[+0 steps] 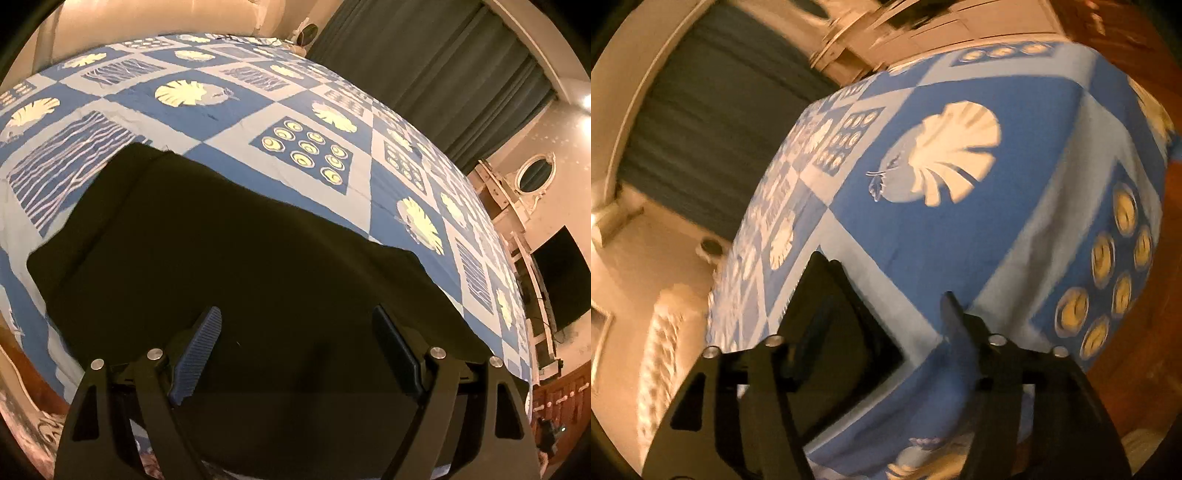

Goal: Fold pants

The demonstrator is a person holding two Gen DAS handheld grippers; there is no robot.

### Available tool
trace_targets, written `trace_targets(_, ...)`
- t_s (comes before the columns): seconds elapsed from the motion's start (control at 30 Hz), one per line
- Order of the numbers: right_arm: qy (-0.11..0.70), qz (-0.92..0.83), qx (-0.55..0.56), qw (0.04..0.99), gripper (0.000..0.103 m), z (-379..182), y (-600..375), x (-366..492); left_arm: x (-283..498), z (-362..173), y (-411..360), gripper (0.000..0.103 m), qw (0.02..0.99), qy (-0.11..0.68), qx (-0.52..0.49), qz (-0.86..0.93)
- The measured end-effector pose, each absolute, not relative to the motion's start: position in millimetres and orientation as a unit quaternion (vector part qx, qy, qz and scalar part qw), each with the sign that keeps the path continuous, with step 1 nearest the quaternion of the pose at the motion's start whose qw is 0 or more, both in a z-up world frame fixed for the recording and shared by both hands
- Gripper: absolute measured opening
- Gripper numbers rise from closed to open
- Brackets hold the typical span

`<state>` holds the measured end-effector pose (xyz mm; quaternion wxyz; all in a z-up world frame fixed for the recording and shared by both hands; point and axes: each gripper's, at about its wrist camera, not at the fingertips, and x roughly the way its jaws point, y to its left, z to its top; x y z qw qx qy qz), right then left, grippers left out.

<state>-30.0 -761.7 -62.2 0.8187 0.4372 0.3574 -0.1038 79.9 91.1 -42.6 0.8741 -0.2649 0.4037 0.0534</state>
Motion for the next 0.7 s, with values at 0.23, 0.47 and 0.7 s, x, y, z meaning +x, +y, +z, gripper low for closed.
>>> trace_targets(0.23,0.441,-0.027,0.384,0.811,0.072,-80.0,-758.8,25.3,87.0,-43.8,97.8,0.085,0.882,0.409,-0.228,0.051)
trace_targets(0.47,0.473,0.049,0.388,0.79,0.088,-86.1,-742.8,40.9,88.8,-54.0,101.0,0.091,0.883,0.411,-0.226,0.024)
trace_targets(0.7,0.508,0.082,0.358,0.779,0.085,-85.4,-722.7,53.1,92.3,-57.3,99.5,0.096,0.883,0.417,-0.215,0.005)
